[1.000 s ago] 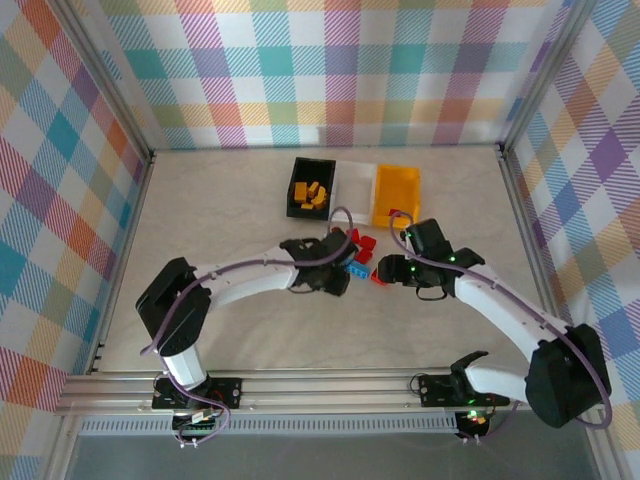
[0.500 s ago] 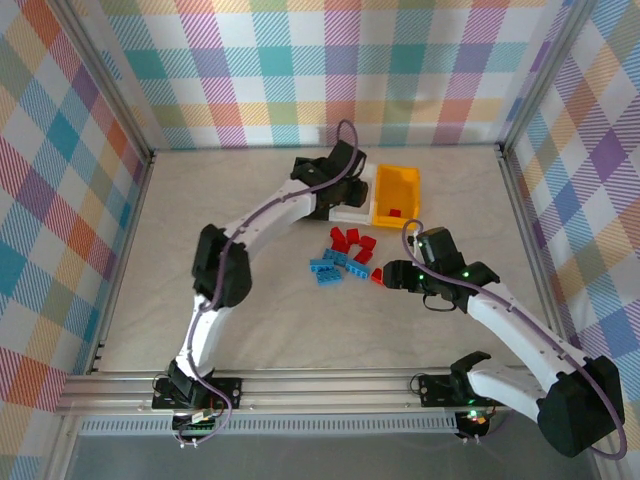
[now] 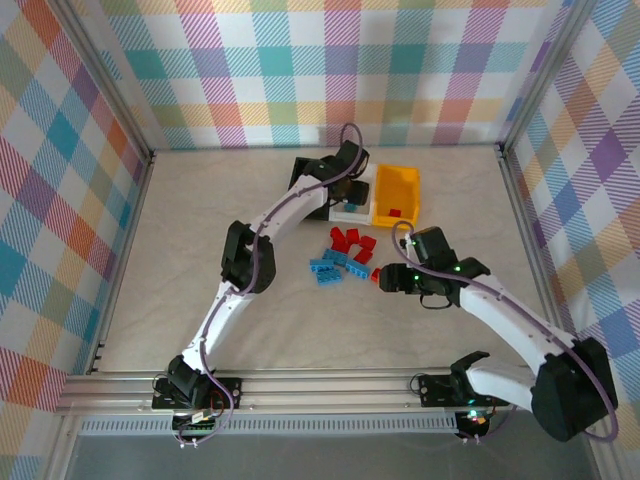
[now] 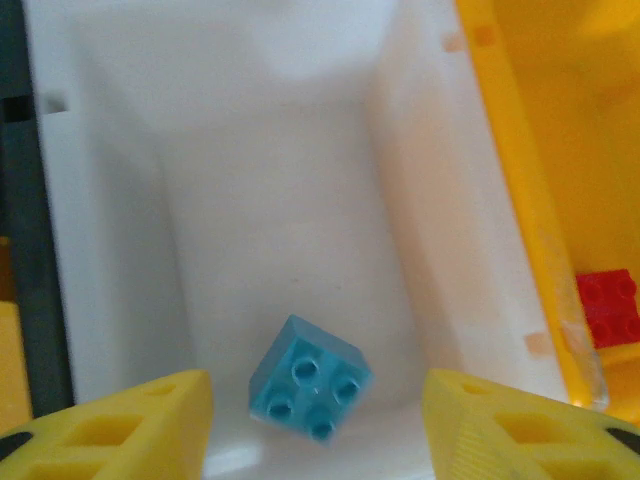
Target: Sort the legos into containers by color
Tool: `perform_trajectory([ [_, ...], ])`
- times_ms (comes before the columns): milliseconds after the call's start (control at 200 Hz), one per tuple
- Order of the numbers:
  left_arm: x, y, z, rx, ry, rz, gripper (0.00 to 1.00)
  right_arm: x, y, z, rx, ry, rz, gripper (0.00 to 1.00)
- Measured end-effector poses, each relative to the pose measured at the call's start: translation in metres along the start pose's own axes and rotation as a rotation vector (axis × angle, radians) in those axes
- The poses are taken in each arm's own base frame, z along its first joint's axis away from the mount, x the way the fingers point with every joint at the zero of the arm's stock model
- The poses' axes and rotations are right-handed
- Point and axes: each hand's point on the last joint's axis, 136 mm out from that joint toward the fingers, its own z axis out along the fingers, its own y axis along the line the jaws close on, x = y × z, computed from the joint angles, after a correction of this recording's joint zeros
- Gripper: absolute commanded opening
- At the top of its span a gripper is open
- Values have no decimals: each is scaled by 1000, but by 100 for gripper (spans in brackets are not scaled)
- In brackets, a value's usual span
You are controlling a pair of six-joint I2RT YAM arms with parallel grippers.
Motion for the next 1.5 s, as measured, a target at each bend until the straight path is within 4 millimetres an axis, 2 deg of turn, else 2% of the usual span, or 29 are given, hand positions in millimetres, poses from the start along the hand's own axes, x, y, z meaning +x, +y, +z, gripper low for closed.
perform_trajectory([
  [175, 0, 1, 0, 16, 8, -13, 67, 4, 3, 23, 12, 88, -56, 66],
  [310, 5, -1, -3, 35, 25, -16, 67, -8, 25, 35, 16, 104, -172, 66],
  [395, 14, -1, -15, 45, 45, -21, 68, -19, 39, 42, 11, 90, -232, 66],
  [490, 26, 5, -45, 50, 55, -28, 69, -29, 49, 54, 12, 90, -280, 65],
  [725, 52, 31, -154, 75, -49, -68, 71, -39, 49, 94, 69, 141, -349, 63],
  [820, 69, 49, -178, 66, -75, -89, 71, -47, 46, 103, 100, 141, -365, 62],
  [995, 121, 85, -183, -2, -21, -131, 71, -59, 45, 110, 137, 125, -382, 59],
  [1120, 151, 94, -182, -18, 23, -143, 71, -63, 45, 113, 142, 121, -394, 51],
  [1325, 167, 99, -189, -21, 25, -162, 72, -63, 48, 115, 137, 117, -399, 42],
  [1395, 170, 100, -190, -23, 27, -165, 72, -63, 49, 115, 134, 115, -400, 43],
  [1500, 177, 102, -189, -27, 35, -169, 72, -61, 48, 114, 128, 111, -397, 49],
])
